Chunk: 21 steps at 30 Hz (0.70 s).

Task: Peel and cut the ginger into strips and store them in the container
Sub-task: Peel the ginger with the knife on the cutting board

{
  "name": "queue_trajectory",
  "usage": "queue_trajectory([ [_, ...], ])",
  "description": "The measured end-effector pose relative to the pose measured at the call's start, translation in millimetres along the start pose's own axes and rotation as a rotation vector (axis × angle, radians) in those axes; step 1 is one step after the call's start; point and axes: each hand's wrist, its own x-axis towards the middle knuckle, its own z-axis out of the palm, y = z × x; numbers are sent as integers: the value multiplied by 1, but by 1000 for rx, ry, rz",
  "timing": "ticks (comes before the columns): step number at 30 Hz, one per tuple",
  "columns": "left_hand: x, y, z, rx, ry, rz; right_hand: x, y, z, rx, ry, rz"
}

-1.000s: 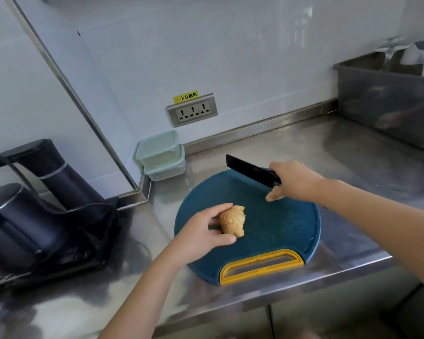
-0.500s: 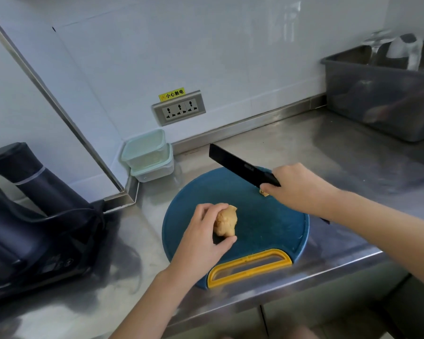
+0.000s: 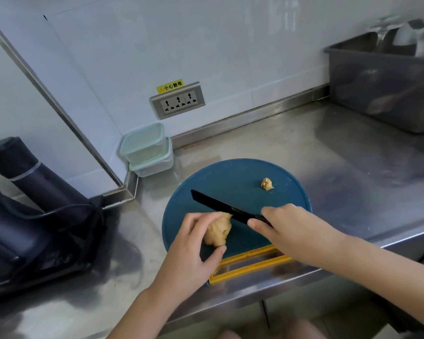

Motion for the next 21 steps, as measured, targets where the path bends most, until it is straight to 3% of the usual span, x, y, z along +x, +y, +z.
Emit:
queue_trajectory([
  [9,2,3,20,86,78,63,-20,-2,16,-119,75,-21],
  [19,-3,8,31,59,178,-18,-25,-9,24,88,128,24],
  [21,-3,10,33,62,203,-20,-31,-13,28,34,185,14],
])
